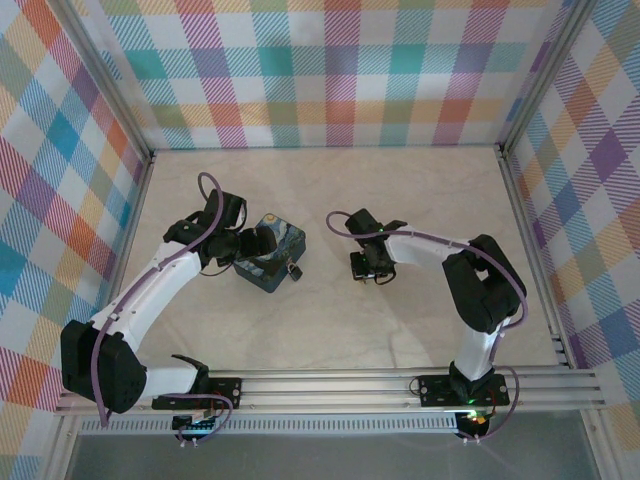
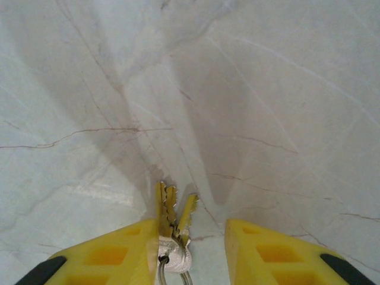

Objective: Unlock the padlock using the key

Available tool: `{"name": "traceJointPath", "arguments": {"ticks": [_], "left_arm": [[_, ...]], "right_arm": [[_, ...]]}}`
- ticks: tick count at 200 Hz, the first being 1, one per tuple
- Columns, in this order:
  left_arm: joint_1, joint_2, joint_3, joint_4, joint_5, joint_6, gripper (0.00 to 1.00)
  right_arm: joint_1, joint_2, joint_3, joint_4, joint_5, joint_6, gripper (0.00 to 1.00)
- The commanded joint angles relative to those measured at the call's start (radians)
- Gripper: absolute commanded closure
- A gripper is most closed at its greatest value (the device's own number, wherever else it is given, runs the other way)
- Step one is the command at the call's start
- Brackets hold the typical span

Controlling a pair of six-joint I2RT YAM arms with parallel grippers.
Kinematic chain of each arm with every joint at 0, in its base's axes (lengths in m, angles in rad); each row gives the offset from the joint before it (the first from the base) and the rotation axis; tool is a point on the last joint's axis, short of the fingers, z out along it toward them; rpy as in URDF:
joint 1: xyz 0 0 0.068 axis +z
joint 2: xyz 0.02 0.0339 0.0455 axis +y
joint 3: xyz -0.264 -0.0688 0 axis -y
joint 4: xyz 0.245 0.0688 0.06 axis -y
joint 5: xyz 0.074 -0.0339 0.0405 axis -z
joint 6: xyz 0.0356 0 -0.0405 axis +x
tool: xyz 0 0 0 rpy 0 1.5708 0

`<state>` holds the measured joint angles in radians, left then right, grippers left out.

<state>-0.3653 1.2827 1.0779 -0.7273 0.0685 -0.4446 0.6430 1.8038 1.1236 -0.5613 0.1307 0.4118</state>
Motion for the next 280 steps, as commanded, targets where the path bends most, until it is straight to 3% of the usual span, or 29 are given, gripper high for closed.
{"name": "traceJointPath", "arguments": {"ticks": [1, 40, 74, 138, 197, 239, 280], "left_arm": [[-0.008, -0.013, 0.019, 0.008, 0.009, 0.011, 0.12], [-0.008, -0.018, 0.011, 0.011, 0.006, 0.013, 0.12], [-0.008, -0.024, 0.011, 0.004, -0.001, 0.017, 0.12], [-0.008, -0.020, 0.015, 0.014, 0.007, 0.017, 0.12], [-0.012, -0.019, 0.037, -0.013, 0.005, 0.023, 0.12], [-0.081, -0.001, 0.034, -0.003, 0.036, 0.004, 0.14], [-0.183, 0.062, 0.050, 0.071, 0.104, -0.064, 0.16]], "right_arm": [[0.014, 0.007, 0.010, -0.008, -0.004, 0.016, 0.65], [0.024, 0.039, 0.051, -0.036, -0.001, 0.021, 0.67], [0.024, 0.057, 0.044, -0.067, 0.007, 0.027, 0.74], [0.024, 0.019, -0.025, -0.073, 0.026, 0.042, 0.72], [0.024, 0.005, -0.055, -0.043, -0.007, 0.035, 0.94], [0.015, -0.077, -0.050, -0.002, -0.087, 0.012, 1.00], [-0.020, -0.126, -0.063, 0.039, -0.188, 0.004, 1.00]]}}
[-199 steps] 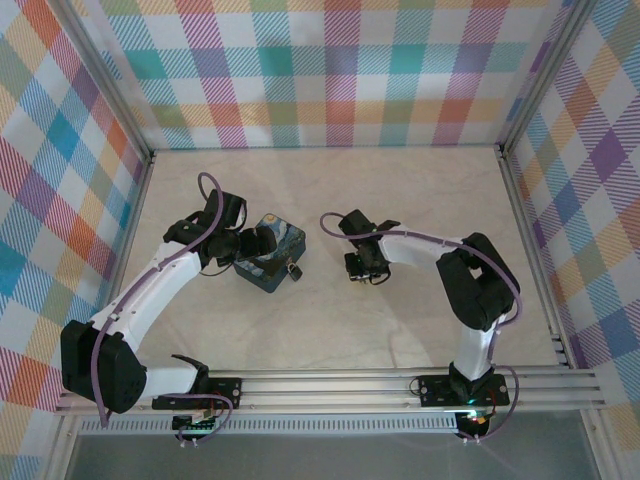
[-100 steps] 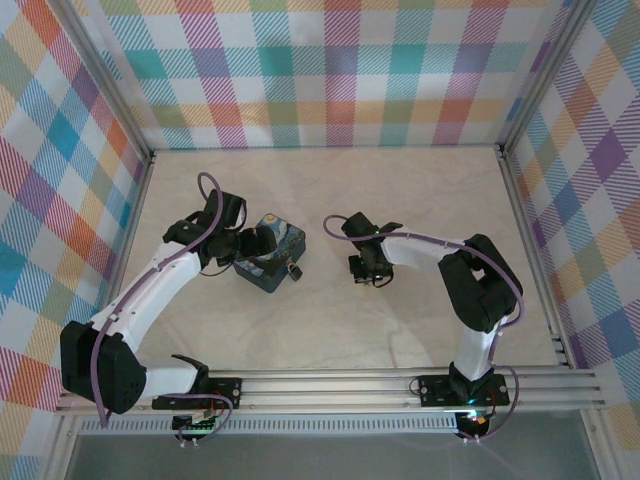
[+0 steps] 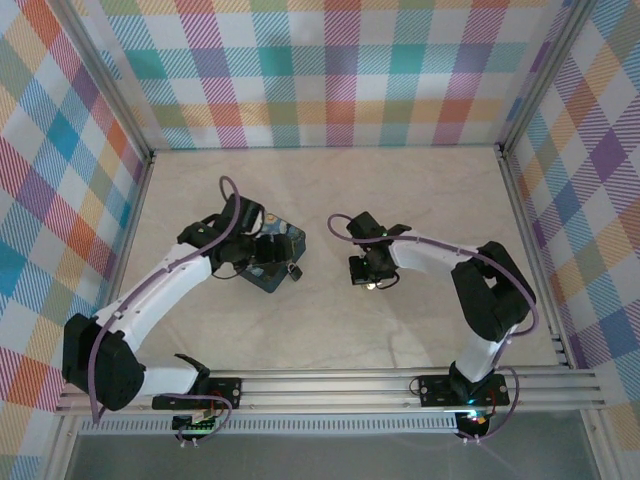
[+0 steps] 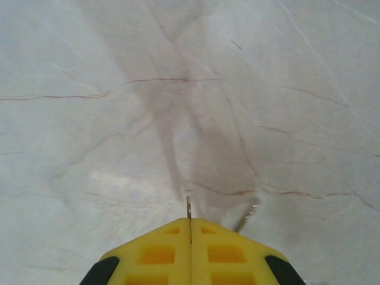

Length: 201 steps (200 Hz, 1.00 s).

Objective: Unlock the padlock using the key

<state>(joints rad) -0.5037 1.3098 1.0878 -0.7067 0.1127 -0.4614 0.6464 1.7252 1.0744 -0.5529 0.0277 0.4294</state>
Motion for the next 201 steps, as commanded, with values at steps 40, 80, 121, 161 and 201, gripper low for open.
{"name": "traceJointPath", "arguments": {"ticks": [40, 80, 121, 161, 201], "left_arm": [[-0.064, 0.092, 0.027, 0.151, 0.144, -0.128, 0.20], [-0.068, 0.139, 0.025, 0.247, 0.244, -0.201, 0.33], [-0.096, 0.135, 0.000, 0.347, 0.316, -0.154, 0.53], [-0.175, 0.128, -0.008, 0.295, 0.246, 0.057, 0.59], [-0.176, 0.176, -0.062, 0.417, 0.323, 0.031, 0.62]], "right_arm": [[-0.058, -0.090, -0.044, 0.059, -0.154, -0.009, 1.00], [-0.126, -0.137, -0.080, 0.149, -0.390, 0.061, 1.00], [-0.169, -0.137, -0.050, 0.203, -0.559, 0.199, 1.00], [-0.180, -0.124, -0.019, 0.251, -0.656, 0.310, 1.00], [-0.184, -0.139, -0.044, 0.366, -0.758, 0.307, 1.00]]}}
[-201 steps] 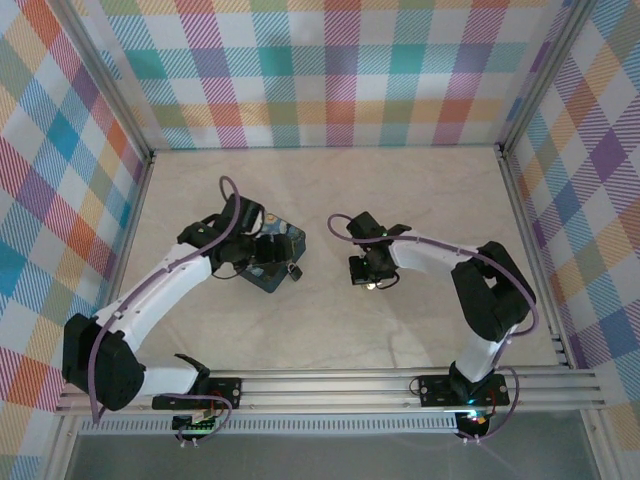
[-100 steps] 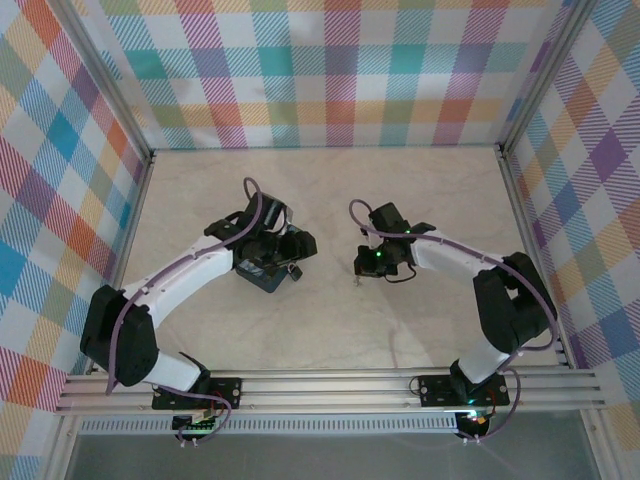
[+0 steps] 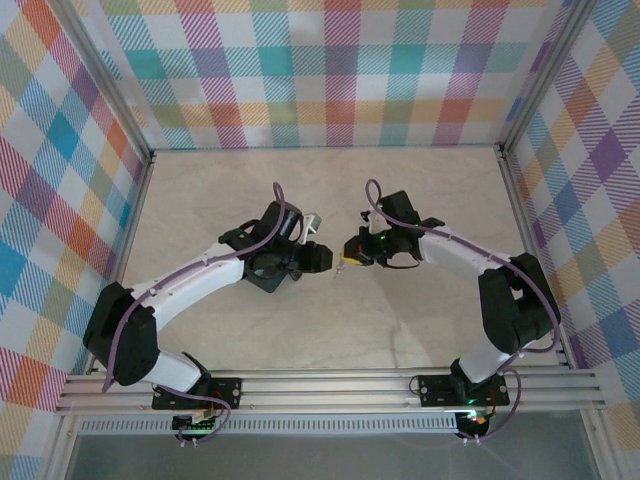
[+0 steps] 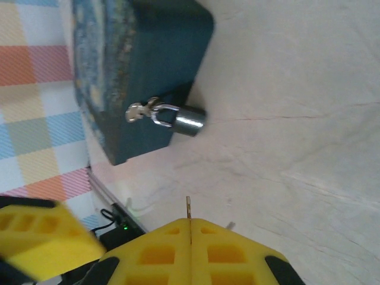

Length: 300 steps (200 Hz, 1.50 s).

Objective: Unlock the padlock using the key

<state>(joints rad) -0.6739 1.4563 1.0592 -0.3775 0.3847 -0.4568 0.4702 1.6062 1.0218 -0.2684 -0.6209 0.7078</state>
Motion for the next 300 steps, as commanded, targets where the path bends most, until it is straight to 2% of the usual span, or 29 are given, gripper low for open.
{"name": "traceJointPath", "arguments": {"ticks": [1, 20, 77, 143, 189, 198, 223, 279, 300], "left_arm": [[-0.006, 0.030, -0.035, 0.090, 0.054, 0.024, 0.62], [-0.006, 0.043, -0.045, 0.151, 0.068, 0.003, 0.63], [-0.004, 0.061, -0.045, 0.167, 0.069, 0.009, 0.65], [-0.004, 0.076, -0.039, 0.172, 0.079, 0.023, 0.58], [-0.004, 0.088, -0.034, 0.196, 0.075, 0.015, 0.62], [-0.004, 0.092, -0.030, 0.198, 0.076, 0.017, 0.64], [-0.004, 0.109, -0.023, 0.198, 0.087, 0.028, 0.81], [-0.003, 0.107, -0.032, 0.205, 0.112, 0.080, 0.98], [0.012, 0.087, -0.065, 0.242, 0.131, 0.086, 1.00]], "right_arm": [[-0.008, -0.020, 0.008, 0.081, -0.109, 0.028, 1.00], [-0.009, -0.024, -0.001, 0.094, -0.113, 0.040, 1.00], [-0.010, -0.012, 0.009, 0.101, -0.142, 0.068, 1.00], [-0.009, 0.004, 0.017, 0.112, -0.154, 0.099, 1.00], [-0.010, 0.012, 0.023, 0.110, -0.169, 0.103, 1.00], [-0.008, 0.014, 0.024, 0.102, -0.170, 0.098, 1.00], [-0.008, 0.018, 0.026, 0.093, -0.173, 0.094, 1.00], [-0.008, 0.022, 0.030, 0.068, -0.159, 0.078, 1.00], [-0.009, 0.015, 0.023, 0.070, -0.152, 0.076, 0.93]]}}
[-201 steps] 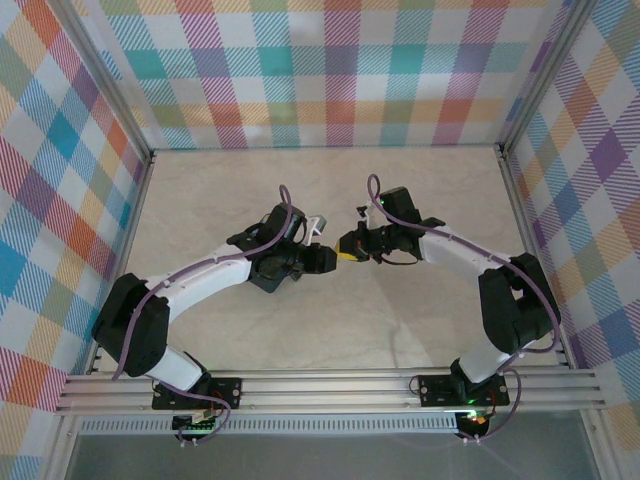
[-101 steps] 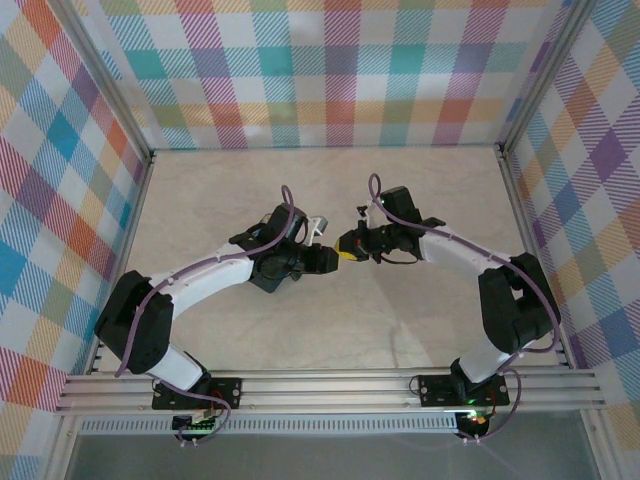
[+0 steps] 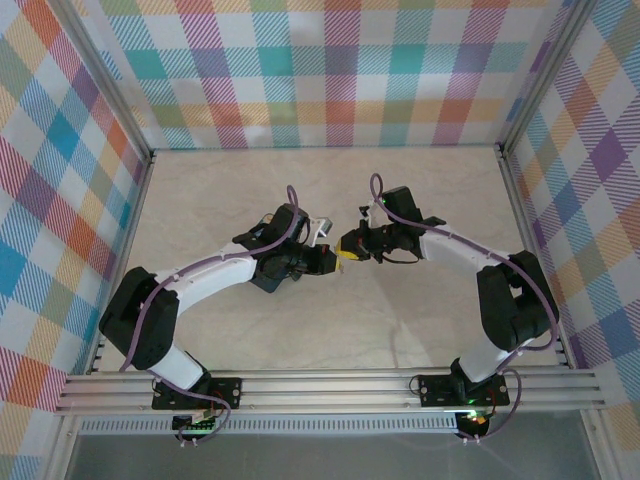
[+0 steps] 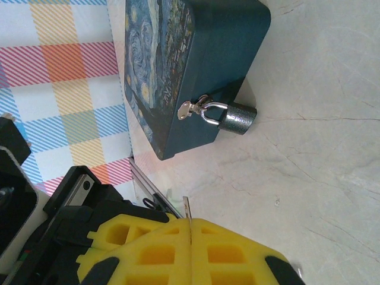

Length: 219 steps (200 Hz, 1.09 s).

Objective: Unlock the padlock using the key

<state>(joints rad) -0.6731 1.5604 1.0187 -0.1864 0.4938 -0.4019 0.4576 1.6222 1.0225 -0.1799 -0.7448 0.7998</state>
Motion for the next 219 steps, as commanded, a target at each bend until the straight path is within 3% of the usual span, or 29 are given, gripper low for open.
{"name": "traceJointPath", "arguments": {"ticks": [1, 61, 104, 156, 192, 219], "left_arm": [[0.011, -0.018, -0.026, 0.053, 0.022, 0.032, 1.00], [0.085, -0.084, -0.151, 0.217, 0.186, 0.056, 1.00], [0.124, -0.108, -0.173, 0.239, 0.277, 0.083, 1.00], [0.129, -0.099, -0.160, 0.252, 0.302, 0.067, 1.00], [0.145, -0.091, -0.129, 0.228, 0.313, 0.024, 1.00], [0.156, -0.078, -0.078, 0.144, 0.301, 0.008, 1.00]], "right_arm": [[0.004, -0.001, 0.021, -0.018, -0.029, -0.016, 0.93], [0.004, -0.035, -0.010, 0.024, -0.029, 0.027, 0.69], [0.004, -0.105, -0.036, -0.012, 0.017, 0.050, 0.68], [0.028, -0.133, -0.110, 0.102, 0.006, 0.137, 0.67], [0.025, -0.146, -0.110, 0.056, 0.010, 0.015, 0.64], [0.008, -0.162, -0.126, 0.055, -0.009, -0.120, 0.67]]}}
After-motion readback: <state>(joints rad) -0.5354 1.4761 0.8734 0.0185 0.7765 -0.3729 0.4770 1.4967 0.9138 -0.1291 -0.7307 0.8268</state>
